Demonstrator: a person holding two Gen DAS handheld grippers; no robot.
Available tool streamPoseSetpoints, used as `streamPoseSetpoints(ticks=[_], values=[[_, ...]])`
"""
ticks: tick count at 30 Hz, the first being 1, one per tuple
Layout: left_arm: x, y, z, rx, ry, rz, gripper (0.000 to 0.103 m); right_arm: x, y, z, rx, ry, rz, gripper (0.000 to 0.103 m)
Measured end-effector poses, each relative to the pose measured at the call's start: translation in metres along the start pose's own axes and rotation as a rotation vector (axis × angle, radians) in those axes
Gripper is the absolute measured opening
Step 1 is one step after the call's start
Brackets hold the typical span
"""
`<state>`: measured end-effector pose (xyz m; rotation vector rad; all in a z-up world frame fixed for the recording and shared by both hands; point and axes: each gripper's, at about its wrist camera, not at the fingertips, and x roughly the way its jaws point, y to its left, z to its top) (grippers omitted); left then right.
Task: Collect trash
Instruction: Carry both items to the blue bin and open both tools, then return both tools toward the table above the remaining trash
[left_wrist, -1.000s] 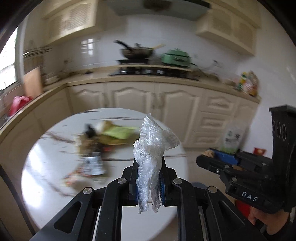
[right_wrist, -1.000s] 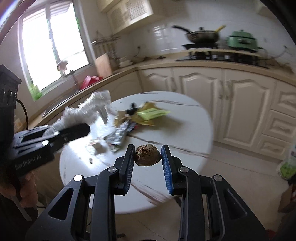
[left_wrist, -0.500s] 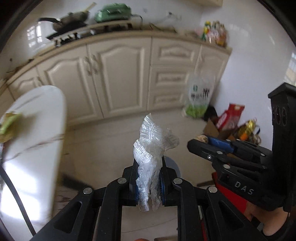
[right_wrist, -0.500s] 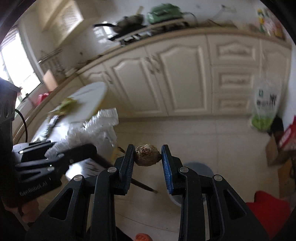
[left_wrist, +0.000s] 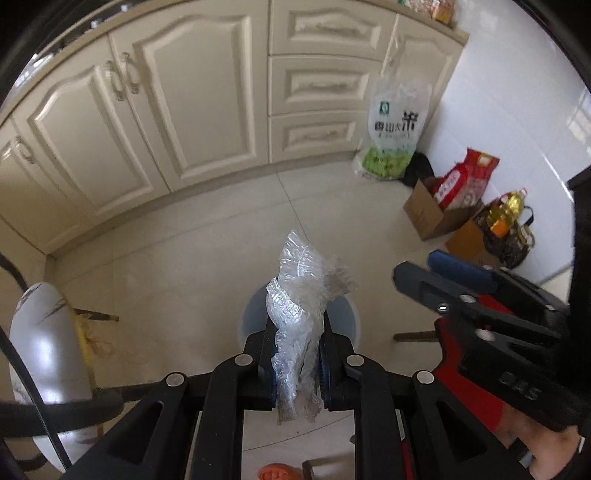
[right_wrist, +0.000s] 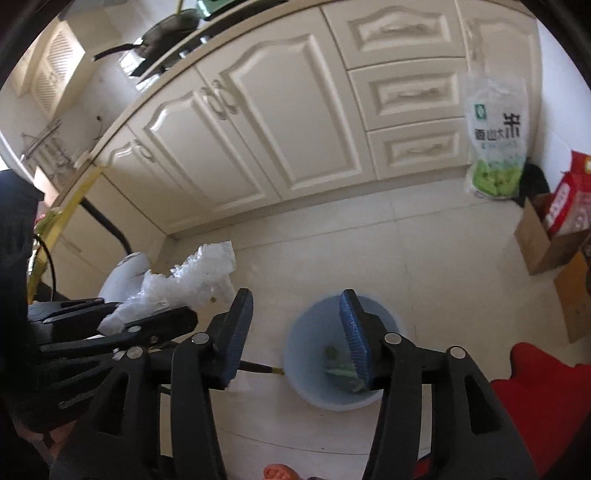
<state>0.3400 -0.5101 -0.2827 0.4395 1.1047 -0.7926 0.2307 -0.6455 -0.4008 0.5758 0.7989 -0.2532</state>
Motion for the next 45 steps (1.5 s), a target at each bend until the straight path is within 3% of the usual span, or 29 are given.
streamPoseSetpoints(ticks=[4,6,8,9,15,20,24,27,30,32,34,41,45], values=[[0.037,-0.007,0.03,0.018,0.017,0.004,0.018,-0.005,-0.013,0.0,0.032,-0.023,-0.02,0.048],[0.051,-0.007,0.038,0.023,0.026,0.005,0.032,-0.007,-0.018,0.001,0.042,-0.024,-0.027,0.048],[0.056,-0.006,0.044,0.019,0.013,0.039,0.063,-0.011,-0.021,0.0,0.052,-0.032,-0.03,0.049],[0.057,-0.008,0.043,0.022,0.004,0.049,0.067,-0.011,-0.022,0.001,0.053,-0.029,-0.031,0.049],[0.021,-0.008,0.024,-0.02,-0.062,0.099,0.069,-0.028,-0.012,0.002,0.04,-0.052,-0.033,0.049],[-0.055,-0.007,-0.007,-0.058,-0.191,0.141,0.073,-0.061,0.024,0.009,-0.009,-0.111,-0.008,0.053],[-0.126,-0.007,-0.048,-0.079,-0.338,0.213,0.079,-0.103,0.072,0.014,-0.078,-0.194,0.033,0.055],[-0.182,-0.002,-0.083,-0.118,-0.438,0.257,0.081,-0.136,0.114,0.014,-0.139,-0.252,0.061,0.063],[-0.239,0.014,-0.128,-0.161,-0.529,0.339,0.09,-0.167,0.161,0.012,-0.207,-0.306,0.099,0.07],[-0.272,0.025,-0.16,-0.202,-0.582,0.367,0.092,-0.183,0.19,0.008,-0.249,-0.338,0.125,0.088],[-0.303,0.035,-0.194,-0.243,-0.63,0.392,0.093,-0.199,0.227,0.002,-0.304,-0.364,0.165,0.098],[-0.387,0.053,-0.311,-0.331,-0.767,0.552,0.099,-0.235,0.341,-0.019,-0.456,-0.432,0.283,0.103],[-0.404,0.051,-0.362,-0.383,-0.814,0.596,0.102,-0.242,0.4,-0.036,-0.534,-0.454,0.304,0.103]])
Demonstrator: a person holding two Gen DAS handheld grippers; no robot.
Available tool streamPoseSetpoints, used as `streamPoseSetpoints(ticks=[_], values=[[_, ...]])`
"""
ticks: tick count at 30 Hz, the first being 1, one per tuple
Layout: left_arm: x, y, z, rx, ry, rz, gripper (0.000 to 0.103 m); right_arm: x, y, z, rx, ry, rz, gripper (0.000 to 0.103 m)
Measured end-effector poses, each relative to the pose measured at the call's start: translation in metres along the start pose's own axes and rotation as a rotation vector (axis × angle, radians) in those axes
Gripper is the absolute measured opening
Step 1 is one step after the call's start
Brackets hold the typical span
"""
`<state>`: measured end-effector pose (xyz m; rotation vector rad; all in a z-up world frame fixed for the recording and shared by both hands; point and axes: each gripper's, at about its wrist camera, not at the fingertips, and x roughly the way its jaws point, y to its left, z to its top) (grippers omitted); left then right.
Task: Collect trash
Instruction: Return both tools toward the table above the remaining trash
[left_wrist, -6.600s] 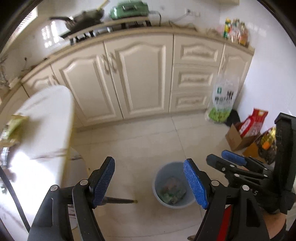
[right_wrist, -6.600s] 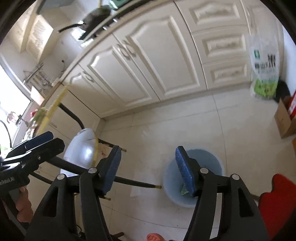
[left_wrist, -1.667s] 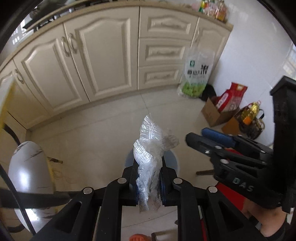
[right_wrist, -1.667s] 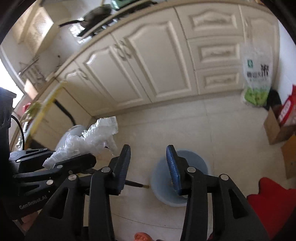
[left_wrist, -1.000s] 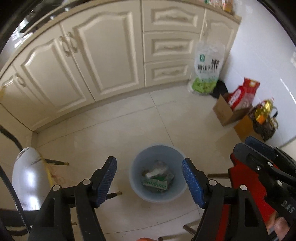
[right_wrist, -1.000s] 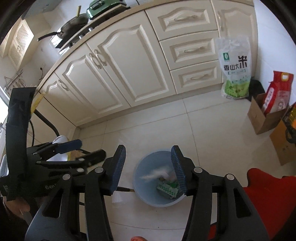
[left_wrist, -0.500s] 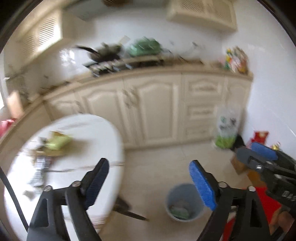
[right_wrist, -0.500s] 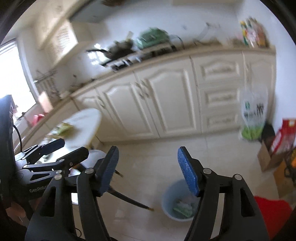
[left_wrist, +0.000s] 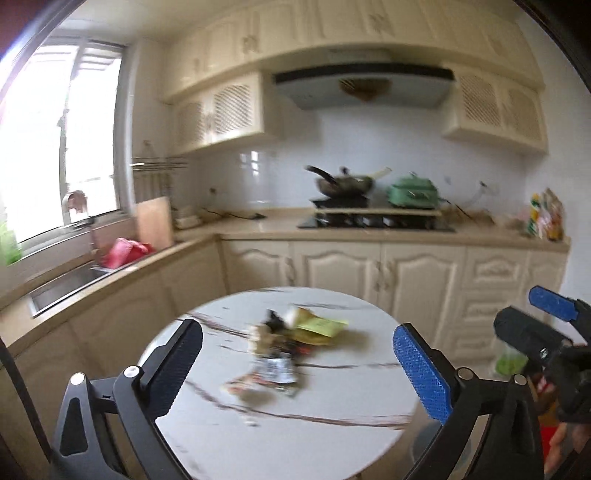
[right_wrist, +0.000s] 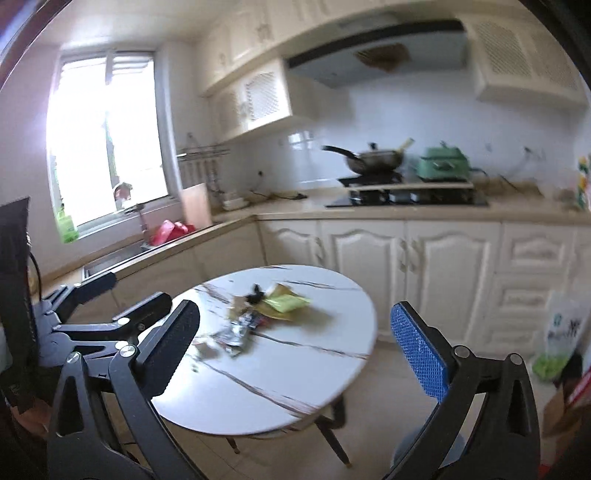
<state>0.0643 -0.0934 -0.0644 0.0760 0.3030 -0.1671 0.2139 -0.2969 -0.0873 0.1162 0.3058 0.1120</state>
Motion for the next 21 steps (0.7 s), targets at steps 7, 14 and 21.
streamPoseSetpoints(ticks=[7,14,21], values=[[-0.024,0.059,-0.023,-0.048,-0.01,0.052,0.102,0.025,0.069,0.002,-0.092,0.005,0.045,0.103],[0.002,0.096,-0.028,-0.081,0.039,0.093,0.102,0.063,0.096,-0.003,-0.119,0.053,0.053,0.103],[0.084,0.115,-0.024,-0.112,0.164,0.112,0.102,0.125,0.09,-0.022,-0.109,0.163,0.046,0.103]])
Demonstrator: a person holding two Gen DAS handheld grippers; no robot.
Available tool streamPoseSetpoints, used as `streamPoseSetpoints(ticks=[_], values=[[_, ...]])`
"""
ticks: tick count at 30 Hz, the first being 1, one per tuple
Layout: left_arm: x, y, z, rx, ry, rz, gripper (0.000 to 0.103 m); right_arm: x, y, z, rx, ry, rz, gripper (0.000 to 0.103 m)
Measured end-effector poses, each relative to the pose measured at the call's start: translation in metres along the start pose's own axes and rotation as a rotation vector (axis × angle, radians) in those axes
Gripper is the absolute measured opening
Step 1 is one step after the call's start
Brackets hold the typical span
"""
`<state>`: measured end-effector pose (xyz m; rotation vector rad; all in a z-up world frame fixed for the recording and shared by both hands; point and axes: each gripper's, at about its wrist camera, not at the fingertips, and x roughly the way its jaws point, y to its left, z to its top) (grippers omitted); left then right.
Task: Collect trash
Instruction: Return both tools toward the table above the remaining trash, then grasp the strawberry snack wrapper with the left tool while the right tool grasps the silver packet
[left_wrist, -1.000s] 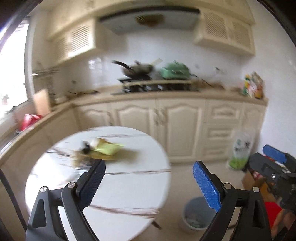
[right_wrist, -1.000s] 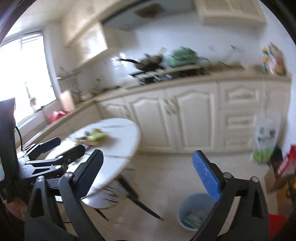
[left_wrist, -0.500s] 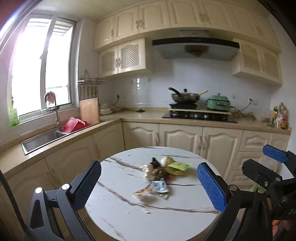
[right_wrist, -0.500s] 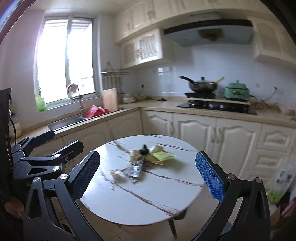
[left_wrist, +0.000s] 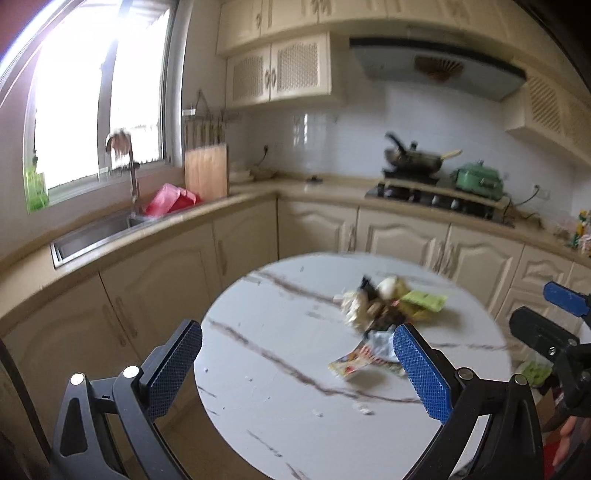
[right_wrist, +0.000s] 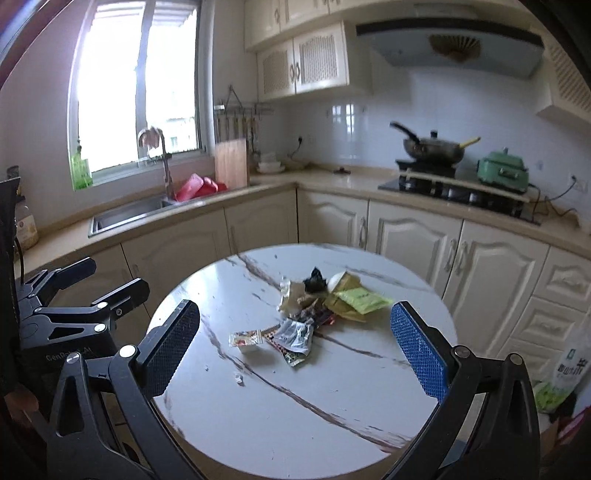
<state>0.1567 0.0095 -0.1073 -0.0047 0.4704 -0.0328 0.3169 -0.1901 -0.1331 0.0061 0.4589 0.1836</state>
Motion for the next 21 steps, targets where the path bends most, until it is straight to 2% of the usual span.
streamPoseSetpoints(ticks=[3,11,15,18,21], values=[[0.038,-0.005,0.002,0.017,0.074,-0.007,0.102,0.029,-0.006,-0.007,0.01,0.053,-0.003,0.103],[0.158,-0.019,0.024,0.04,0.283,-0.096,0.102,0.1,-0.031,-0.028,0.043,0.193,-0.027,0.103],[0.196,-0.028,0.03,0.074,0.314,-0.089,0.102,0.118,-0.045,-0.036,0.071,0.23,-0.037,0.103],[0.228,-0.036,0.035,0.118,0.34,-0.061,0.098,0.129,-0.053,-0.04,0.084,0.255,-0.041,0.103],[0.25,-0.036,0.036,0.118,0.38,-0.092,0.082,0.137,-0.056,-0.043,0.093,0.275,-0.044,0.103]])
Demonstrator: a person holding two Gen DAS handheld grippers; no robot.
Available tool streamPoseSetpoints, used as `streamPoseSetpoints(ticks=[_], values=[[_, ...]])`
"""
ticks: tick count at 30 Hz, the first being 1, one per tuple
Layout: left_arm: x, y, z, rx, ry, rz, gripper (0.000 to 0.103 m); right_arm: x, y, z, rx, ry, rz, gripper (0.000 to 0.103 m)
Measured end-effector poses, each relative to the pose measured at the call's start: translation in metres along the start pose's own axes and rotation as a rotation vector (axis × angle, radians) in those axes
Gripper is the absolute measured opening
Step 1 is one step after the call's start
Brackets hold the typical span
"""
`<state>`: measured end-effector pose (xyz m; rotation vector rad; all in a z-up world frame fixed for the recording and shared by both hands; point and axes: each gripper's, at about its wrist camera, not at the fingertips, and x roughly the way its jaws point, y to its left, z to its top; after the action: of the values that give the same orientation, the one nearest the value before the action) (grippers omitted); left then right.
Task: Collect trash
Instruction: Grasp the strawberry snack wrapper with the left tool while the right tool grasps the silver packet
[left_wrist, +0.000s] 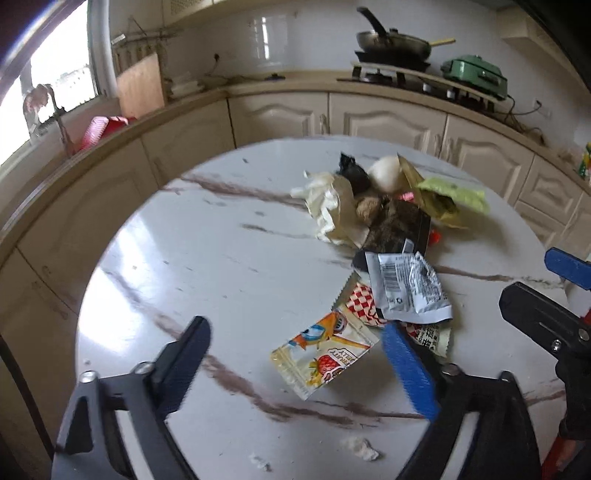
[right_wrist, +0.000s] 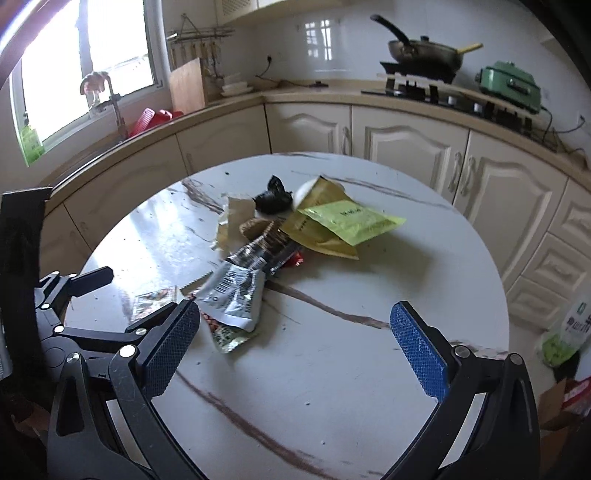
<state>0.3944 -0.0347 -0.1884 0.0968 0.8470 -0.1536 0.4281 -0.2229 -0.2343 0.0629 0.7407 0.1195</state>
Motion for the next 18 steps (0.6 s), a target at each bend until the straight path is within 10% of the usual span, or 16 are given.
streamPoseSetpoints(ticks=[6,18], values=[[0.015,0.016,0.006,-0.033,0.013,-0.067,0.025,0.013,0.002,0.002,0.006,0.028,0.013,0.103],[-0.019,0.077,-0.004,-0.114,-0.047,-0.084,0.025,0.062,0.039,0.01,-0.064,0.146,0.078,0.103]])
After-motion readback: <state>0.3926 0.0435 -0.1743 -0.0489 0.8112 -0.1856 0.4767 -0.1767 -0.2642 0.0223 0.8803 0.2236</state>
